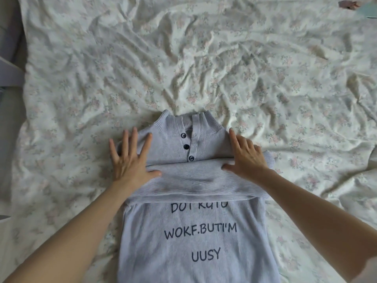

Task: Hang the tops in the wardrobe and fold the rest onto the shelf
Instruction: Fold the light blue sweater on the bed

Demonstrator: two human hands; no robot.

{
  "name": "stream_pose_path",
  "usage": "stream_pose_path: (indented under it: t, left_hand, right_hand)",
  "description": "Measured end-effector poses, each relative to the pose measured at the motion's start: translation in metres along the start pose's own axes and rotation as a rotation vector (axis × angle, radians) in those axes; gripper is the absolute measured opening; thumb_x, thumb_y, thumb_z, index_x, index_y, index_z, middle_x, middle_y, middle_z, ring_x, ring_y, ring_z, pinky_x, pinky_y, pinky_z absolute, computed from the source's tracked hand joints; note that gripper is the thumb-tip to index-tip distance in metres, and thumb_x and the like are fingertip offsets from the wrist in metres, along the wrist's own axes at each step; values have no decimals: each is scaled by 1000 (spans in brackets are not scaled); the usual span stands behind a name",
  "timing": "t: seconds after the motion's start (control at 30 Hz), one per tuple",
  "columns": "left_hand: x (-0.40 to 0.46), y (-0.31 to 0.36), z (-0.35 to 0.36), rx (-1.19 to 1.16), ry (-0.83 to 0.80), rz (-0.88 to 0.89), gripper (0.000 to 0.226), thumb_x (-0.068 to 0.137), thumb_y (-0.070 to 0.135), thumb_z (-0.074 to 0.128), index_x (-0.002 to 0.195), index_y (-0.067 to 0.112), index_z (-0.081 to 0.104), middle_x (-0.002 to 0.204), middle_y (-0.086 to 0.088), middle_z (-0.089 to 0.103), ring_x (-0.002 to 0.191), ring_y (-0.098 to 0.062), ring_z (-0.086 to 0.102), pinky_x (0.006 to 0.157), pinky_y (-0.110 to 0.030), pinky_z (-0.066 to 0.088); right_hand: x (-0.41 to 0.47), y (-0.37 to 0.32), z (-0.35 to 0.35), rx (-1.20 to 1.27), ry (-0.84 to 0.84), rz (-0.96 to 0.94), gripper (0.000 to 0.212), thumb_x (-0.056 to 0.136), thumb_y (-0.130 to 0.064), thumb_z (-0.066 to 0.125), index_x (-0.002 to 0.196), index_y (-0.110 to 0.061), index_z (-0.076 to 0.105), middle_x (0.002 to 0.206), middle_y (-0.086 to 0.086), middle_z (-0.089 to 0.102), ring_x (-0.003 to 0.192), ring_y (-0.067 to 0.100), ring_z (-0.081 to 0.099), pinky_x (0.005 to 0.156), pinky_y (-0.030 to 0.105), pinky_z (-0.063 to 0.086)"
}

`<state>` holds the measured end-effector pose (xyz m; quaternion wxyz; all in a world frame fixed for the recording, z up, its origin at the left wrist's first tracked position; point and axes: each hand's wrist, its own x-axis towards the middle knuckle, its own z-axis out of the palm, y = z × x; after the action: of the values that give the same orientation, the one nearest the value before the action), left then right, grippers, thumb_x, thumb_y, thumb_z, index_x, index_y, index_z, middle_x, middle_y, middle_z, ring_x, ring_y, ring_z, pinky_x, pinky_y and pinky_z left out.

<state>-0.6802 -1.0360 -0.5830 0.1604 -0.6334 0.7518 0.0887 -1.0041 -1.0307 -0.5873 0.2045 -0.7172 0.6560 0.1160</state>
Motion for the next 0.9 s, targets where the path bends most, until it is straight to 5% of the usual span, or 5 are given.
stream_pose_path:
  t: [0.13,0.37,0.5,0.7,0.9]
  left_hand:
    - [36,-5,-19,-185,-118,-101,123,67,75,59,148,25,-19,154,-13,23,144,-28,13,109,-62,-5]
    - [68,8,-47,-851,-327,-91,42,79,34,73,109,8,58,97,-6,61,83,-19,57,74,-32,43]
    - [48,9,-54,-971,-284,15,11,85,25,69,93,26,61,85,5,66,73,-10,61,62,-18,44]
    - [-18,7,-46,-459,217,393,16,79,10,73,82,7,58,61,6,50,49,-22,55,42,-20,32]
    - [-96,14,-25,-204,308,542,27,58,-1,78,82,8,69,69,-8,57,61,-28,60,73,-38,47]
  right_hand:
    - [20,-2,-15,259,-36,85,93,80,-50,65,149,-17,12,141,8,36,126,25,37,103,44,33]
    - [53,-21,-42,690,-183,149,60,85,-42,65,130,-7,49,111,7,61,80,14,54,61,19,43]
    - [46,-24,-49,746,-217,142,20,86,-30,65,76,-12,62,56,-4,44,40,3,32,40,19,26]
    - [-13,-19,-49,360,122,-242,23,96,-22,50,74,-18,44,73,-4,49,57,18,50,48,23,31]
    - [-101,-14,-27,150,372,-594,8,83,-8,69,89,-6,65,78,7,70,66,20,67,54,30,56]
